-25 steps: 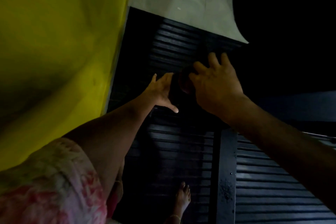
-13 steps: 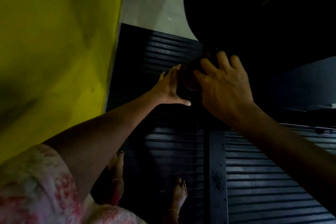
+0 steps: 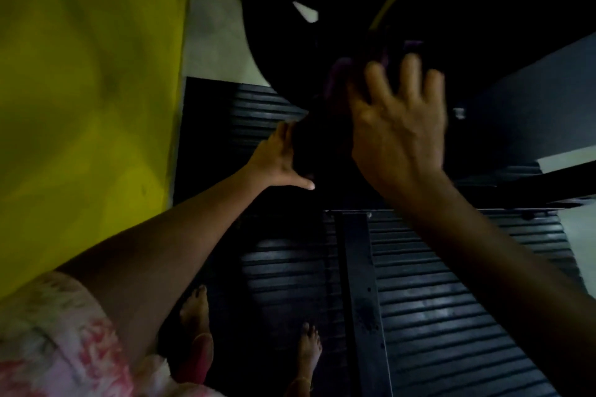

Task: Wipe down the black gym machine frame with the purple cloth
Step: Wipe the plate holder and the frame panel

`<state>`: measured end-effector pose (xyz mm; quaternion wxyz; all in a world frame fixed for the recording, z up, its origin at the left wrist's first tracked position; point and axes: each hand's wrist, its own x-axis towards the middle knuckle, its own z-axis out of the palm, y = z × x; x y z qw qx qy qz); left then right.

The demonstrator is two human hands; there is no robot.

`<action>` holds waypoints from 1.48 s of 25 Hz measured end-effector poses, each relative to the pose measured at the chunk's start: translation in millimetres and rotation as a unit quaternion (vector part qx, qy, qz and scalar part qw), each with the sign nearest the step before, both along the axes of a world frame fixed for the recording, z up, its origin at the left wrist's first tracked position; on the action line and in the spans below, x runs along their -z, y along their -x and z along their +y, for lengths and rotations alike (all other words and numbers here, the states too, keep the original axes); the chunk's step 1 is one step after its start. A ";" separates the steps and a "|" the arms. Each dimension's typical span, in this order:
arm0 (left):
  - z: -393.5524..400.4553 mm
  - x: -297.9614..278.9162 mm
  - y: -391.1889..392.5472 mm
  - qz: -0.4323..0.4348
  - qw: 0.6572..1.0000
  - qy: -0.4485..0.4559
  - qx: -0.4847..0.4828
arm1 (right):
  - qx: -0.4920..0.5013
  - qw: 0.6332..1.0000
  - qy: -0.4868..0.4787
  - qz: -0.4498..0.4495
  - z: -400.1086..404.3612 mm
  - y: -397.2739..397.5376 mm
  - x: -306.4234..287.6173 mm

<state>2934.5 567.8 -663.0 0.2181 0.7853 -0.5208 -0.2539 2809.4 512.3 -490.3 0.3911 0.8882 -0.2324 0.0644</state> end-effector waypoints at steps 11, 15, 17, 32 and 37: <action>-19.4 -91.7 51.6 0.065 0.993 -0.092 -0.036 | -0.138 0.990 0.026 -0.030 -22.9 32.6 -49.1; -12.4 -140.2 60.4 0.089 0.994 -0.067 0.000 | -0.082 0.981 0.061 -0.165 -38.7 41.8 -87.8; -7.3 -169.3 61.3 0.084 0.993 -0.066 0.042 | -0.108 0.983 0.077 -0.124 -38.0 45.9 -97.2; -46.5 -397.9 95.8 0.091 0.984 0.051 0.148 | -0.109 0.964 0.191 -0.151 -83.0 94.4 -289.9; -56.3 -468.1 84.5 0.015 0.956 0.115 0.270 | -0.103 0.939 0.207 -0.254 -104.7 115.3 -354.5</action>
